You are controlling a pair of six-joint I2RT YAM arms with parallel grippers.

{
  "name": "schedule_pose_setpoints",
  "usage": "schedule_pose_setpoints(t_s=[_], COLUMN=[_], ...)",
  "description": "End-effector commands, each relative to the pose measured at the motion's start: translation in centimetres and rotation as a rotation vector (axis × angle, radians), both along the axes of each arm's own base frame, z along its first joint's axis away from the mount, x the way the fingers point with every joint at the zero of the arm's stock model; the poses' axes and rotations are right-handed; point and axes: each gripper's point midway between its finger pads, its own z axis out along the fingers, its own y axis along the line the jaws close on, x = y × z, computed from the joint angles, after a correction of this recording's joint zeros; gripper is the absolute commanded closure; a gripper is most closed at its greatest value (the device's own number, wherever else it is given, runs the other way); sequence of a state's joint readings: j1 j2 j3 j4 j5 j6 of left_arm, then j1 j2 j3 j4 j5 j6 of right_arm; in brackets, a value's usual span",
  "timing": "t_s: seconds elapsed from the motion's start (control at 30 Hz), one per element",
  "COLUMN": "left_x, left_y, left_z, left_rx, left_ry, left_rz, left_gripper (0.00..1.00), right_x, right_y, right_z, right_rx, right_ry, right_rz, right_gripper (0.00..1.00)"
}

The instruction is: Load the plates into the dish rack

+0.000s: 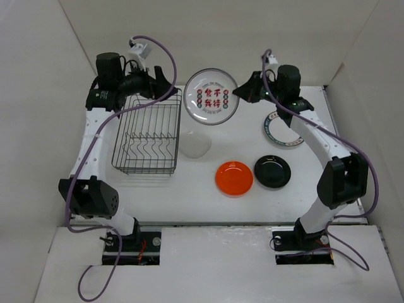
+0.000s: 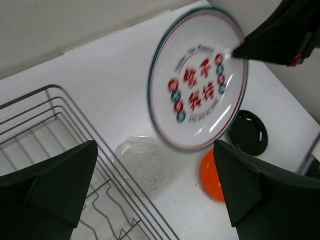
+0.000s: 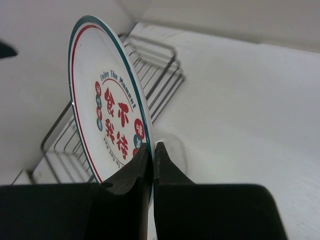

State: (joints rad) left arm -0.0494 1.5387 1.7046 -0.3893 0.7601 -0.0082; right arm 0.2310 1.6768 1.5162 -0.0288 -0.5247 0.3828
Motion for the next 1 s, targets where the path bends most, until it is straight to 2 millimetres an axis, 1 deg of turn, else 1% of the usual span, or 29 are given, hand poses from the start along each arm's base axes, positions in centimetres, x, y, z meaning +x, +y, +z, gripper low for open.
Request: schedule_pose_setpoints(t_s=[0.0, 0.03, 0.07, 0.1, 0.13, 0.17, 0.2, 0.23, 0.27, 0.3, 0.33, 0.37, 0.4, 0.43, 0.47, 0.5, 0.53, 0.57, 0.6, 0.63, 0.67, 0.7, 0.73, 0.77, 0.8, 0.87, 0.9, 0.93, 0.97], left_x=[-1.5, -1.5, -1.5, -1.3, -1.3, -1.4, -1.2, -1.2, -1.1, -1.1, -1.1, -1.1, -1.2, -1.0, -1.0, -1.0, -1.0, -1.1, -1.1, -1.1, -1.0, -1.0, -0.9, -0.9, -0.5, -0.1, 0.1, 0.4, 0.6], left_y=[-3.5, -3.8, -3.9, -4.0, -4.1, -4.0, -4.0, -4.0, -3.9, -3.9, -3.8, -3.7, -3.7, -3.7, -3.7, -3.7, -3.7, -3.8, -3.8, -3.8, -3.7, -3.7, -3.6, -3.6, -3.4, -3.1, -2.4, -1.8, -1.0], left_z=[3.0, 2.7, 2.4, 2.0, 1.9, 1.7, 1.2, 1.2, 0.6, 0.2, 0.0, -0.2, -0.3, -0.7, -1.1, -1.1, -1.5, -1.5, -1.5, -1.5, -1.5, -1.5, -1.6, -1.6, -1.7, -1.5, -1.0, -0.6, -0.1], left_rx=[-0.069, -0.076, -0.081, -0.085, -0.085, -0.086, -0.074, -0.074, -0.063, -0.063, -0.053, -0.046, -0.046, -0.040, -0.041, -0.041, -0.041, -0.045, -0.045, -0.045, -0.041, -0.041, -0.037, -0.037, -0.032, -0.020, -0.008, 0.004, 0.024], left_ry=[-0.081, -0.069, -0.060, -0.047, -0.047, -0.033, -0.030, -0.030, -0.021, -0.012, -0.012, -0.011, -0.002, -0.001, 0.010, 0.010, 0.021, 0.021, 0.021, 0.021, 0.021, 0.021, 0.021, 0.021, 0.029, 0.020, 0.011, 0.004, -0.015], left_rz=[-0.210, -0.230, -0.243, -0.254, -0.254, -0.254, -0.258, -0.258, -0.250, -0.250, -0.244, -0.247, -0.247, -0.249, -0.249, -0.249, -0.249, -0.257, -0.257, -0.257, -0.249, -0.249, -0.239, -0.239, -0.211, -0.185, -0.124, -0.069, -0.015], left_gripper=[0.00, 0.02, 0.02, 0.04, 0.04, 0.04, 0.04, 0.04, 0.07, 0.09, 0.09, 0.12, 0.19, 0.23, 0.26, 0.31, 0.42, 0.50, 0.56, 0.59, 0.68, 0.77, 0.85, 0.94, 1.00, 1.00, 1.00, 1.00, 1.00], right_x=[-3.8, -4.3, -4.1, -4.5, -4.8, -4.6, -4.8, -4.8, -4.8, -4.8, -4.9, -5.0, -4.8, -5.0, -5.2, -5.3, -5.3, -5.3, -5.5, -5.6, -5.5, -6.0, -6.0, -6.5, -6.6, -6.9, -7.2, -6.6, -6.7], right_y=[4.5, 5.1, 5.3, 5.8, 6.3, 6.4, 6.9, 7.0, 7.0, 7.0, 7.0, 7.1, 7.2, 7.3, 7.7, 7.7, 7.7, 7.7, 8.1, 8.1, 8.1, 8.1, 8.1, 8.1, 8.2, 8.1, 8.0, 8.1, 7.5], right_z=[4.2, 4.2, 4.0, 4.0, 4.0, 4.2, 4.7, 4.9, 4.9, 5.7, 5.7, 6.3, 6.5, 6.5, 7.2, 7.6, 7.6, 7.6, 7.8, 8.1, 7.8, 8.5, 8.4, 9.0, 8.7, 8.9, 9.4, 8.8, 8.7], right_rx=[0.036, 0.045, 0.045, 0.052, 0.053, 0.061, 0.073, 0.083, 0.083, 0.093, 0.100, 0.103, 0.110, 0.110, 0.115, 0.117, 0.123, 0.123, 0.126, 0.137, 0.138, 0.152, 0.160, 0.170, 0.169, 0.180, 0.182, 0.182, 0.168], right_ry=[-0.204, -0.195, -0.192, -0.185, -0.184, -0.188, -0.199, -0.204, -0.204, -0.221, -0.212, -0.224, -0.221, -0.221, -0.241, -0.251, -0.243, -0.243, -0.252, -0.253, -0.256, -0.265, -0.265, -0.273, -0.269, -0.268, -0.279, -0.266, -0.259], right_rz=[0.222, 0.241, 0.251, 0.262, 0.274, 0.274, 0.284, 0.283, 0.283, 0.283, 0.282, 0.293, 0.293, 0.302, 0.312, 0.312, 0.311, 0.311, 0.321, 0.321, 0.321, 0.330, 0.330, 0.343, 0.354, 0.354, 0.355, 0.313, 0.275], right_gripper=[1.00, 1.00, 1.00, 1.00, 1.00, 1.00, 1.00, 1.00, 1.00, 1.00, 1.00, 1.00, 1.00, 1.00, 1.00, 1.00, 1.00, 1.00, 1.00, 1.00, 1.00, 1.00, 1.00, 1.00, 1.00, 1.00, 0.46, 0.00, 0.00])
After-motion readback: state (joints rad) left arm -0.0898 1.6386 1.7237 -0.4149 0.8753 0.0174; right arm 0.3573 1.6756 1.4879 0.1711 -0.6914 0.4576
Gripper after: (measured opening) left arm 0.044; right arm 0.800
